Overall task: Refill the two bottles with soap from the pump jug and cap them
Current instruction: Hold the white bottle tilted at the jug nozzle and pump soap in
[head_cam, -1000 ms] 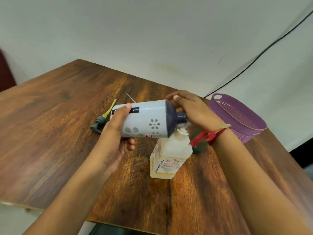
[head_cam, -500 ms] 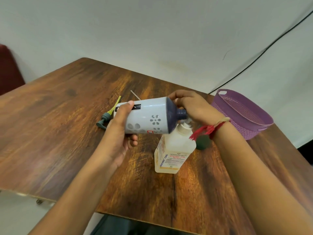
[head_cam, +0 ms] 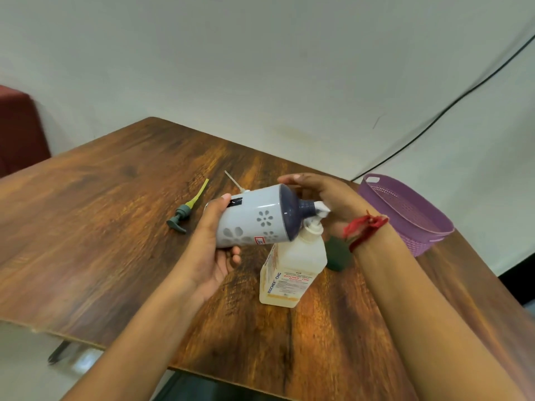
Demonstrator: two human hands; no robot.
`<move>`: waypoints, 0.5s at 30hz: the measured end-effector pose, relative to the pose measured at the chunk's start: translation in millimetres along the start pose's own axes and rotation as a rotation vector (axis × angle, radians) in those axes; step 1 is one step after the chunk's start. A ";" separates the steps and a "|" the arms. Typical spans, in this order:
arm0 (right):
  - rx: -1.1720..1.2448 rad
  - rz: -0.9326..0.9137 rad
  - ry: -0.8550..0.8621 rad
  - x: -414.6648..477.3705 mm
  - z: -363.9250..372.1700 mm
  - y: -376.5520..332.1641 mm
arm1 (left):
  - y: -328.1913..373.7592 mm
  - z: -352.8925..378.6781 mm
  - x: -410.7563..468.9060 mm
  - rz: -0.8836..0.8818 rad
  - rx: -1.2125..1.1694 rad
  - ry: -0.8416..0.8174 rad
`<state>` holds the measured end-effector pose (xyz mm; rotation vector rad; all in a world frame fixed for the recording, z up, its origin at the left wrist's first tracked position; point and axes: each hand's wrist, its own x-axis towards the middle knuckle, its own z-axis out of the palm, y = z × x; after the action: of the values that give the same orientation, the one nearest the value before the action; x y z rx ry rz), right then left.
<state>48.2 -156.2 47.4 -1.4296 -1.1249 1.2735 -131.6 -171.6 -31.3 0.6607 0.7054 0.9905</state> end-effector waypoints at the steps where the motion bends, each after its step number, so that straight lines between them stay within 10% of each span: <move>1: 0.028 0.006 -0.003 -0.7 -0.4 -0.6 | 0.0 -0.3 0.5 -0.003 -0.013 -0.005; 15: 0.289 0.022 0.042 -6.0 -7.6 -3.8 | -9.0 -30.1 -7.8 -0.021 -0.178 0.075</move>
<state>55.2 -161.8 52.9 -1.2485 -0.8590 1.3543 -153.4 -177.0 -54.6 0.4621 0.6795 1.0496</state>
